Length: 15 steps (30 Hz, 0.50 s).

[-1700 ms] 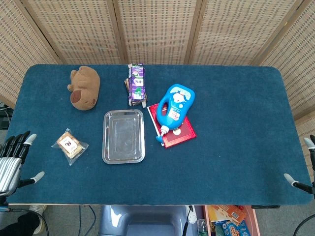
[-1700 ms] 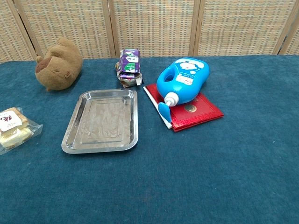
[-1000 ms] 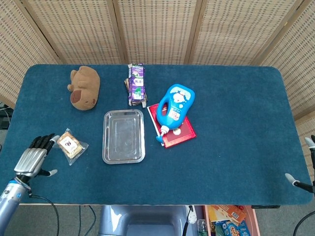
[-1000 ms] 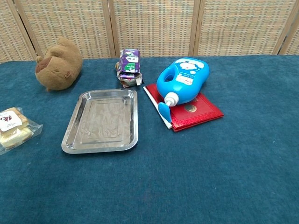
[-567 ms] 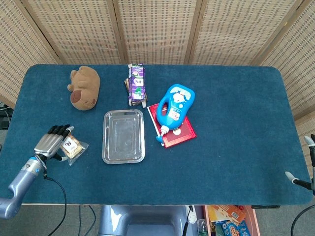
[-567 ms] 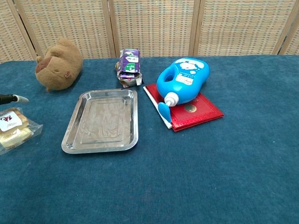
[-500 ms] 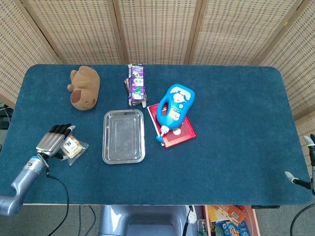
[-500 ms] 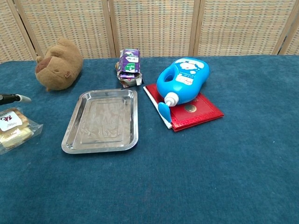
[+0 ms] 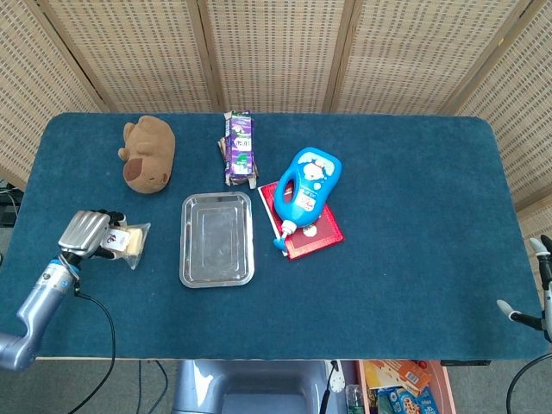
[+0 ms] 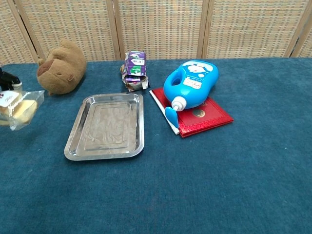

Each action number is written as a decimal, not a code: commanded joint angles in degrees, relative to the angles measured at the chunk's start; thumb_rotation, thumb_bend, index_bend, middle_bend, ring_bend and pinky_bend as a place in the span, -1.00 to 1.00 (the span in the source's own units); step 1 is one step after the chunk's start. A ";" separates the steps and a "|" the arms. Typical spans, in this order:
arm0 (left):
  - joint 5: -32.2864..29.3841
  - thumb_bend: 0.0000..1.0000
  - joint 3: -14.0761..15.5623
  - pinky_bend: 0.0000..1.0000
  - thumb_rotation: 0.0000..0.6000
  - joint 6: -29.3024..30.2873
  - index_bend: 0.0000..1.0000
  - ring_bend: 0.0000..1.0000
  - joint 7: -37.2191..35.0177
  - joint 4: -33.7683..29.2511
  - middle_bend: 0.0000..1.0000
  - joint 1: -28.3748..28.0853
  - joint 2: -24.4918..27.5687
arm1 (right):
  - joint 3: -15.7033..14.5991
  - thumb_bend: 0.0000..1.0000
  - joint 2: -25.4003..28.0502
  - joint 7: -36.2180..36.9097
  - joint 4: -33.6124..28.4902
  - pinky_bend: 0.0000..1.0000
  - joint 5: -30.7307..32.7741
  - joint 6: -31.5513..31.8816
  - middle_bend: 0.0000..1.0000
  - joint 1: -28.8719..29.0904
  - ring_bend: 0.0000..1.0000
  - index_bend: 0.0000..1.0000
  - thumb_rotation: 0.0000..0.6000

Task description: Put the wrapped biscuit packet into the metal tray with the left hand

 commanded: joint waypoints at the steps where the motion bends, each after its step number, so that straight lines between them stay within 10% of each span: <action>1: 1.27 -1.00 -2.95 -0.03 1.00 1.86 0.25 -0.10 0.93 -5.65 0.19 -2.69 2.32 | -0.02 -1.00 -0.01 -0.06 0.01 -1.00 -0.13 0.00 -1.00 0.06 -1.00 -1.00 1.00; 15: -14.71 -1.00 -8.46 -0.03 1.00 -10.50 0.25 -0.10 18.40 -8.03 0.19 -14.85 -9.84 | 0.79 -1.00 -0.91 -2.20 0.96 -1.00 2.43 -2.19 -1.00 1.15 -1.00 -1.00 1.00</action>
